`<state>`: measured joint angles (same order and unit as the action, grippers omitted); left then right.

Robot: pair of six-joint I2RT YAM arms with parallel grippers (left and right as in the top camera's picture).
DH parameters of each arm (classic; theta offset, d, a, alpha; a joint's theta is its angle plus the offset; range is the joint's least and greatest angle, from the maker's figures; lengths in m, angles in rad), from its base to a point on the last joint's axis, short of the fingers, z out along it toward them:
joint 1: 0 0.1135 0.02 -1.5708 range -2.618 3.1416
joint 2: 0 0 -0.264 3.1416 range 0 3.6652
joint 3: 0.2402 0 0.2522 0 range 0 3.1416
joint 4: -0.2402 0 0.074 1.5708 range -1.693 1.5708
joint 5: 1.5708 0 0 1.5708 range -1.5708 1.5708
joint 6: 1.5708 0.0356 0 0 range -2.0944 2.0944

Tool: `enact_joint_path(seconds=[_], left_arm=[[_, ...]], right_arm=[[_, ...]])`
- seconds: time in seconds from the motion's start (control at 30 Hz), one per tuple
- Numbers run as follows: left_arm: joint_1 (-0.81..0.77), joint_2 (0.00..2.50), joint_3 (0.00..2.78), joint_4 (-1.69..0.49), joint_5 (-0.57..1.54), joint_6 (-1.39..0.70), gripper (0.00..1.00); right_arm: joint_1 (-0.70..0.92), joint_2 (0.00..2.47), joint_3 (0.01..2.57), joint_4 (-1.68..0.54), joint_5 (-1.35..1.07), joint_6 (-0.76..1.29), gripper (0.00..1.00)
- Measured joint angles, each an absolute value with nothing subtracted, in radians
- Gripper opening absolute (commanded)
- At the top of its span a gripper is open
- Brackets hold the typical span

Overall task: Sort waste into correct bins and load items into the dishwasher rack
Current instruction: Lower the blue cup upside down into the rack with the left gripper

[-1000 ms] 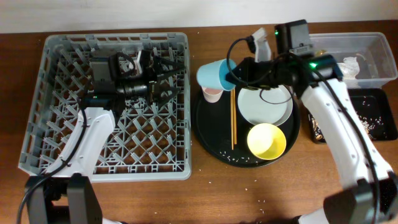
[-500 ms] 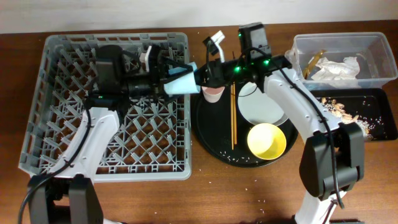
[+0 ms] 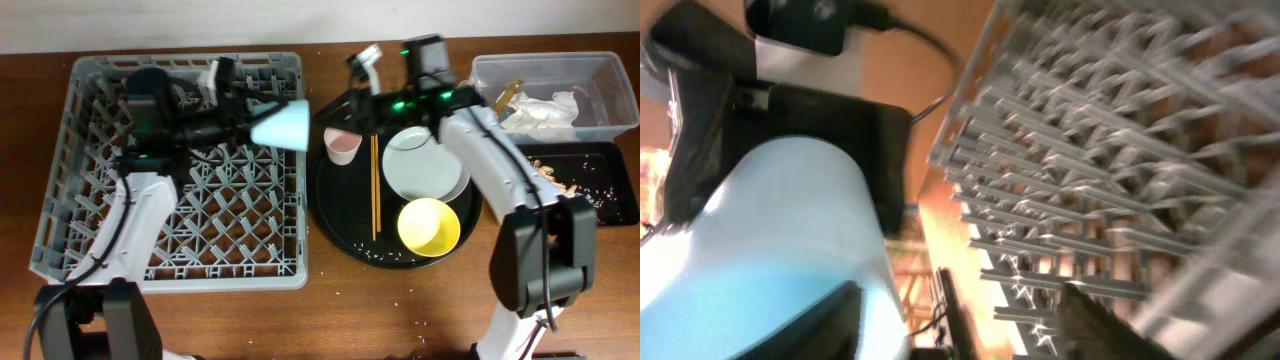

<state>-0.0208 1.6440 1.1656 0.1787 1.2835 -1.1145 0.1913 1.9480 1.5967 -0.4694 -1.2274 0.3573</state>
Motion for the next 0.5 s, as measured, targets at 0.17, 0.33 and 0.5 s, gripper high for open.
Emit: enact_joint_path(seconds=[0.17, 0.33, 0.5], left_arm=[[0.112, 1.644, 1.163, 0.240, 1.153, -0.993, 0.42], [0.090, 1.648, 1.416, -0.496, 0.832, -0.668, 0.38], [-0.145, 1.645, 1.693, -1.164, 0.262, -0.383, 0.38]], right_arm=[[-0.010, 1.933, 1.596, -0.751, -1.056, 0.221, 0.91], [-0.010, 1.740, 1.589, -0.965, -0.509, 0.103, 0.98], [-0.010, 1.731, 1.589, -0.945, -0.410, 0.097, 0.98]])
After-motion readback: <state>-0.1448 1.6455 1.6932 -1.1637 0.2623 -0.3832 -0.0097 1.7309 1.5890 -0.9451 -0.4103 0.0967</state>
